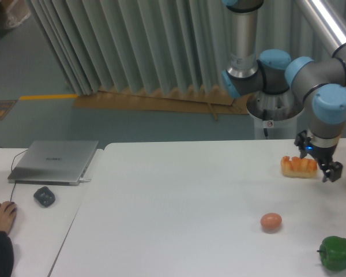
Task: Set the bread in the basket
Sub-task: 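Close the gripper around the bread roll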
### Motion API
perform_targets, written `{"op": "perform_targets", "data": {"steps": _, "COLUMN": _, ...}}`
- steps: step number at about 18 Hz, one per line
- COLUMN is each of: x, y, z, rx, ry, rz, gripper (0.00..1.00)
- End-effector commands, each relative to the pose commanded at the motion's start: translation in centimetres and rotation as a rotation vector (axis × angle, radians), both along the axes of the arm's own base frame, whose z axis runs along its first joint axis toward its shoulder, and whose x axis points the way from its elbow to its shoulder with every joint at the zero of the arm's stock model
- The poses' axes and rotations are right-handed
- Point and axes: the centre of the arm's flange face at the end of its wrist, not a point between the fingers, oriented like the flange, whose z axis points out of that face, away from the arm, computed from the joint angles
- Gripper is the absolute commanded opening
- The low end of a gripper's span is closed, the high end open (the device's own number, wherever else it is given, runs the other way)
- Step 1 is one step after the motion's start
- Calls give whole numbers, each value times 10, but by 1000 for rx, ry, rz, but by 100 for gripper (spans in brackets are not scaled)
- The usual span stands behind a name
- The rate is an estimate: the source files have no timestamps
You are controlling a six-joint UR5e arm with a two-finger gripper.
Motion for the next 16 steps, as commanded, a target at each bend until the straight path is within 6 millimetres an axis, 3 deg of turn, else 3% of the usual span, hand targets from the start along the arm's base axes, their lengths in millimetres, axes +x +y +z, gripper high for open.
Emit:
{"op": "perform_targets", "data": {"steps": 5, "x": 6, "y": -12, "z": -20, "rx": -116, "ry": 57, "rz": -57, "gripper": 100}}
{"op": "perform_targets", "data": {"steps": 10, "x": 9, "y": -16, "z": -21, "rx": -135, "ry": 48, "rz": -62, "gripper": 100}}
{"op": "perform_targets", "data": {"steps": 14, "x": 26, "y": -27, "z": -26, "rx": -156, "ry": 37, "rz": -74, "gripper": 100}}
{"op": "perform_targets", "data": {"steps": 16, "x": 36, "y": -22, "z": -29, "rx": -171, "ry": 42, "rz": -98, "gripper": 100}}
